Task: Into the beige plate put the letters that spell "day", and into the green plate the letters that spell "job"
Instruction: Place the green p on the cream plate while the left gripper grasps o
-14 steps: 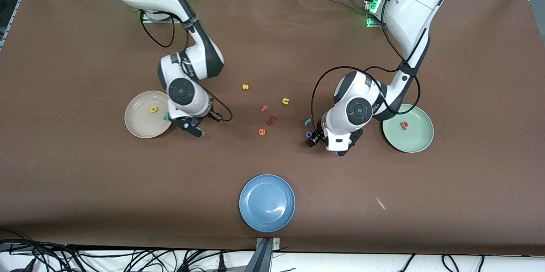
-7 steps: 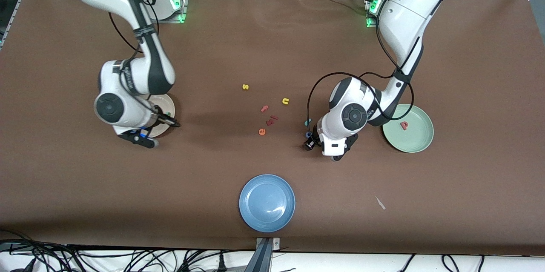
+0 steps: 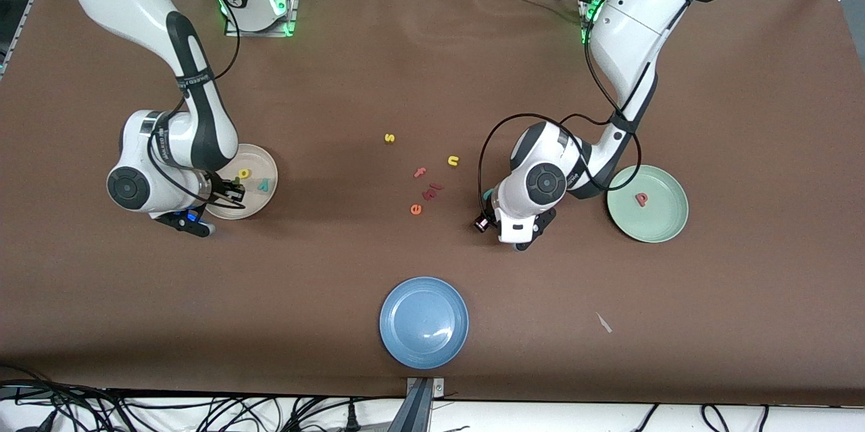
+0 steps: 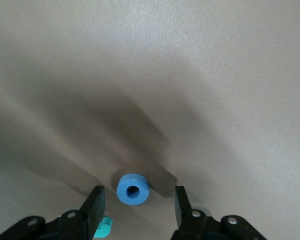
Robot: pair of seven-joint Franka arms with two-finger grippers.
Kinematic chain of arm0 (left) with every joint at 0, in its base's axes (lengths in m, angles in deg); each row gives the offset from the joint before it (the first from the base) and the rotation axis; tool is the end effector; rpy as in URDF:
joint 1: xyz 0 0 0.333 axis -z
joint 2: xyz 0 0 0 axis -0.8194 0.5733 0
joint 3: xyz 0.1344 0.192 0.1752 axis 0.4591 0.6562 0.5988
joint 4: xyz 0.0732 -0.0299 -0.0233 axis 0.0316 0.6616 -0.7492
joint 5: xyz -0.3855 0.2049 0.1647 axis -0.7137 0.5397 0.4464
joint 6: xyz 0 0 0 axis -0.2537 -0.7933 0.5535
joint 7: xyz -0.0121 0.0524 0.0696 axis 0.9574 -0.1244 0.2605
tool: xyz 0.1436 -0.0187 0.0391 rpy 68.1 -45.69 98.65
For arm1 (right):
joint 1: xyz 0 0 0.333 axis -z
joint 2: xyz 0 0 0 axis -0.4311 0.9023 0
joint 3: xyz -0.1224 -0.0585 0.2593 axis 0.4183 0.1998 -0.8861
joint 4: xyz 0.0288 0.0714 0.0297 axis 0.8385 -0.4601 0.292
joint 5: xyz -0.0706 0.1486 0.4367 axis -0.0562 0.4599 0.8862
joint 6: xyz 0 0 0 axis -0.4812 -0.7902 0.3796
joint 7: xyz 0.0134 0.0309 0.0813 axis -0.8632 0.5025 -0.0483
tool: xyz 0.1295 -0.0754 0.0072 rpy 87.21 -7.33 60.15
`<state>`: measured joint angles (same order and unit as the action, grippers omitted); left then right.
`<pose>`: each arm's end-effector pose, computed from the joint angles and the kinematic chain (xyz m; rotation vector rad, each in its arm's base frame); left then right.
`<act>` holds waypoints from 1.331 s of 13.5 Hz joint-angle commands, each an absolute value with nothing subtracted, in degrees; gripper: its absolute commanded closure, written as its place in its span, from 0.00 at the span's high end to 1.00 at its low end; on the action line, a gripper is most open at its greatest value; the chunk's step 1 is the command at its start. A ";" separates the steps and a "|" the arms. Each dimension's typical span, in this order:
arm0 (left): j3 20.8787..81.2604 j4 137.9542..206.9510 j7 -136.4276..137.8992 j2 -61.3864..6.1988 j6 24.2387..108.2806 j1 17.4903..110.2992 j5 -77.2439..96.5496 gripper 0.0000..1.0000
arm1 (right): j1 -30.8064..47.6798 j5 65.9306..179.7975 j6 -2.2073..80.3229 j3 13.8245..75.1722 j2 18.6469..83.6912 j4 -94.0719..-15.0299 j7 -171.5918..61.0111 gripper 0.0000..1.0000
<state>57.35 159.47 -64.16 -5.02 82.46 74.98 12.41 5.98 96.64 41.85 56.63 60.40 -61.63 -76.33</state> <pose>0.6347 -0.3916 0.0618 2.7400 1.2083 -0.2909 0.6298 0.0276 0.0881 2.9877 -0.5152 -0.4829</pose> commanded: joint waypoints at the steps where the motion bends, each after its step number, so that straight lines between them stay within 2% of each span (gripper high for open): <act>1: 58.15 157.91 -64.36 -4.17 81.99 75.76 12.14 0.53 | 6.37 97.53 41.83 56.28 60.14 -61.26 -75.18 0.91; 2: 58.15 157.91 -64.36 -4.17 81.99 75.76 12.14 0.50 | 6.37 97.62 41.56 56.28 59.96 -61.09 -75.09 1.00; 5: 58.15 157.91 -64.36 -4.17 81.90 75.67 13.45 0.42 | 5.85 97.62 40.08 56.10 58.30 -58.72 -74.91 1.00; 12: 58.15 157.82 -64.44 -4.26 81.81 74.97 14.60 0.43 | 4.97 95.52 22.51 55.92 58.03 -37.03 -74.65 1.00; 15: 58.23 157.82 -64.44 -4.26 81.81 75.06 14.60 0.43 | 5.41 92.70 15.83 56.45 56.11 -30.26 -70.71 1.00; 18: 58.32 157.82 -64.10 -4.26 81.72 75.06 14.78 0.33 | 6.46 92.52 15.63 55.40 49.52 -31.90 -69.64 1.00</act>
